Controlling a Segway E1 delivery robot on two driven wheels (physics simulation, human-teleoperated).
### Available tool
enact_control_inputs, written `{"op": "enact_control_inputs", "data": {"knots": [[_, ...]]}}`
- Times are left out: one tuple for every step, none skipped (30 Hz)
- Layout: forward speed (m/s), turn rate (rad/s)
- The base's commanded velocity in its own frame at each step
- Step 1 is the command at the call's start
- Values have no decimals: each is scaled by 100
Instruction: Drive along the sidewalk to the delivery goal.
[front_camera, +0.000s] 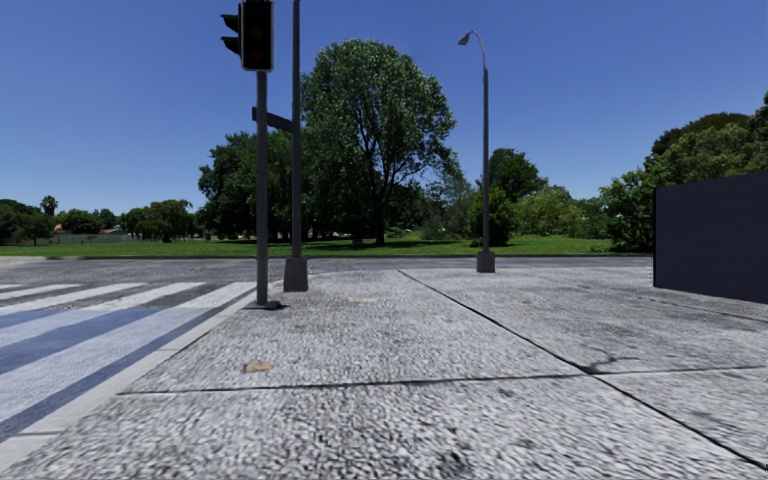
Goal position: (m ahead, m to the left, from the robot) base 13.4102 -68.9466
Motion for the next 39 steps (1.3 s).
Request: {"op": "enact_control_inputs", "data": {"knots": [[200,-21],[200,-25],[200,-27],[200,-27],[200,-27],[200,-27],[200,-27],[200,-27],[200,-27],[200,-27],[200,-27],[200,-28],[200,-28],[200,-28],[200,-28],[200,-28],[200,-28],[200,-28],[200,-28],[200,-28],[200,-28],[200,-28],[200,-29],[200,-29],[200,-29],[200,-31],[200,-33],[200,-33],[200,-34],[200,-34],[200,-34],[200,-34],[200,-34],[200,-35],[200,-35],[200,-35],[200,-35],[200,-35],[200,-35]]}}
